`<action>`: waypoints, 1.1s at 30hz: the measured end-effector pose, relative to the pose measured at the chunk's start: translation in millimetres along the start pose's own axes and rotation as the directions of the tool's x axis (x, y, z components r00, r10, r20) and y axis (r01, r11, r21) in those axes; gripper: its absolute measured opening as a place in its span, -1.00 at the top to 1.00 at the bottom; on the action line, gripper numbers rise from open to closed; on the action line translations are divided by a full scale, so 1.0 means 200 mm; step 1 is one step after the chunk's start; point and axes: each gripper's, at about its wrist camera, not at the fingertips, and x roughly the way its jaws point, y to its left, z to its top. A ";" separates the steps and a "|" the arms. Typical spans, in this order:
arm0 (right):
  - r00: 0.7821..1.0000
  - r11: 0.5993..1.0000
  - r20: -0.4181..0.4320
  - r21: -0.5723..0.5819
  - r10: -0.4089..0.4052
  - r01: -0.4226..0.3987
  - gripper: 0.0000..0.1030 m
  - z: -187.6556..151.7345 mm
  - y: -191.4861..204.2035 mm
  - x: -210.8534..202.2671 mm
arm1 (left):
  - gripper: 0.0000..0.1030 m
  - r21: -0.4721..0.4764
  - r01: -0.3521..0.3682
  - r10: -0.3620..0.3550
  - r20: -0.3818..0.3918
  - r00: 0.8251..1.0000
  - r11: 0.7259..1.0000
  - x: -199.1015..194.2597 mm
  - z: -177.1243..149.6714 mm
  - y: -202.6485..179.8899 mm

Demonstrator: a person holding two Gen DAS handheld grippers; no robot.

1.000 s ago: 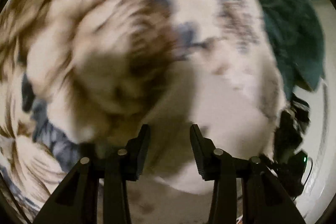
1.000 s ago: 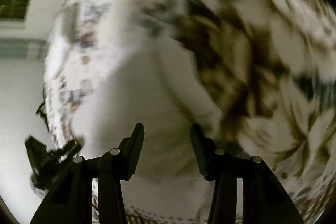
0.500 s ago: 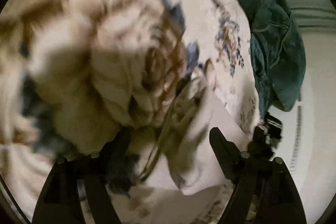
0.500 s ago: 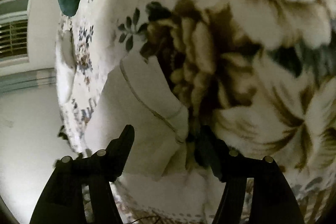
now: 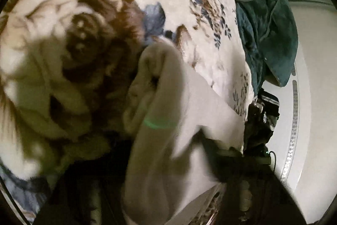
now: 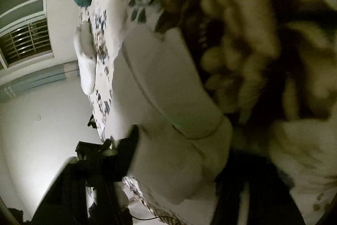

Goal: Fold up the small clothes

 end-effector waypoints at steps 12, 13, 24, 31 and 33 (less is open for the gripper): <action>0.993 0.988 0.087 -0.126 -0.075 0.086 0.71 -0.05 0.43 -0.07 | 0.69 0.046 0.031 -0.035 0.097 0.995 0.998 -0.30 0.12 -0.19; 0.993 0.986 0.092 -0.143 -0.075 0.088 0.71 -0.05 0.51 -0.08 | 0.69 0.048 0.038 -0.043 0.107 0.993 0.998 -0.34 0.16 -0.21; 0.994 0.954 0.111 -0.300 0.012 0.023 0.71 0.23 1.49 0.26 | 0.69 0.117 -0.004 -0.030 0.286 0.958 0.993 -0.87 1.04 -0.38; 0.989 0.922 0.133 -0.386 0.063 -0.007 0.71 0.67 2.07 0.86 | 0.68 0.147 -0.123 0.060 0.372 0.926 0.981 -0.94 1.83 -0.29; 0.989 0.918 0.142 -0.396 0.041 0.019 0.71 0.79 2.15 1.02 | 0.67 0.134 -0.155 0.097 0.363 0.927 0.979 -0.89 1.98 -0.22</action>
